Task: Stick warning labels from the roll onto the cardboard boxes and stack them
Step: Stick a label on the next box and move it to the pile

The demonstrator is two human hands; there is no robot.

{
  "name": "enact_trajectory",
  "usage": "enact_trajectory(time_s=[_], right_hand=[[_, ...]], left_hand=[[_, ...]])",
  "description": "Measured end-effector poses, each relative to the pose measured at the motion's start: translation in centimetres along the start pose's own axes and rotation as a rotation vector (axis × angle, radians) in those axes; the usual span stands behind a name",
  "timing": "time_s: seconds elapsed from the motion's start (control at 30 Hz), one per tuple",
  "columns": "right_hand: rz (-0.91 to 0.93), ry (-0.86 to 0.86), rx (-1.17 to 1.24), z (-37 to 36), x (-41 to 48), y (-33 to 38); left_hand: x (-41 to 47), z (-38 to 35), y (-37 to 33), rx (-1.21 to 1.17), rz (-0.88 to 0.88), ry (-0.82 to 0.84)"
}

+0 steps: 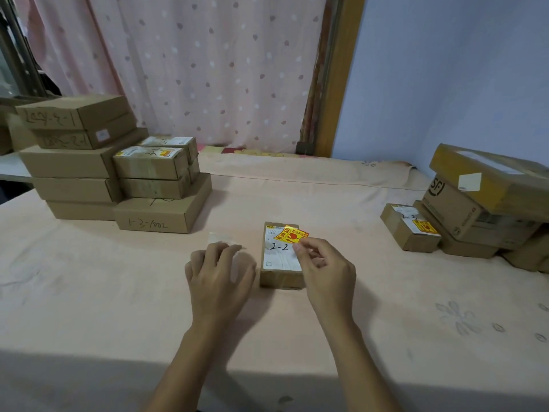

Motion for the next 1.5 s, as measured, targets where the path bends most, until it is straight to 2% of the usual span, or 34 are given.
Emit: enact_trajectory(time_s=[0.07,0.17,0.23,0.33,0.43,0.53,0.63,0.77,0.87,1.03,1.23,1.5], right_hand=[[0.031,-0.049,0.023,0.2,-0.7,0.4],[0.141,-0.143,0.037,0.6,-2.0,1.7],[0.217,-0.184,0.021,0.6,-3.0,2.4],[0.26,-0.195,-0.002,0.5,-3.6,2.2],[0.264,-0.152,-0.035,0.3,-3.7,1.8],[0.142,-0.054,0.001,0.4,-3.2,0.6],[-0.001,0.029,0.091,0.5,-1.6,-1.0],[-0.143,0.21,0.083,-1.1,0.7,-1.8],[-0.222,0.28,0.13,-1.7,1.6,-2.0],[-0.289,0.297,0.167,-2.1,2.9,-2.6],[-0.327,0.3,0.038,-3.2,3.9,-3.3],[-0.264,0.293,-0.126,-3.8,4.1,-3.7]], left_hand=[[0.4,0.1,-0.8,-0.176,0.022,-0.027],[0.4,-1.5,-1.0,-0.588,0.439,0.1],[0.2,-2.5,-2.1,-0.78,0.589,0.159],[0.4,-3.3,-3.0,-0.964,0.686,0.146],[0.2,-3.7,-3.0,-1.009,0.738,0.142],[0.4,-4.2,-2.1,-0.982,0.696,0.184],[1.3,-4.7,-1.4,-0.849,0.525,0.321],[3.1,-4.9,-1.9,-0.718,0.334,0.483],[3.7,-6.2,-1.7,-0.764,0.33,0.56],[4.4,-7.5,-1.2,-0.685,0.347,0.52],[4.2,-8.0,-0.8,-0.541,0.365,0.467],[3.8,-8.7,-1.0,-0.459,0.253,0.49]])
Point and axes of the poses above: each hand's wrist, its own x-axis towards the middle knuckle, its own z-axis out of the back of the hand, y = z × x, the point moved 9 cm from there along x, towards the middle knuckle, and after that the axes turned 12 degrees about -z, right-handed, at the moved point
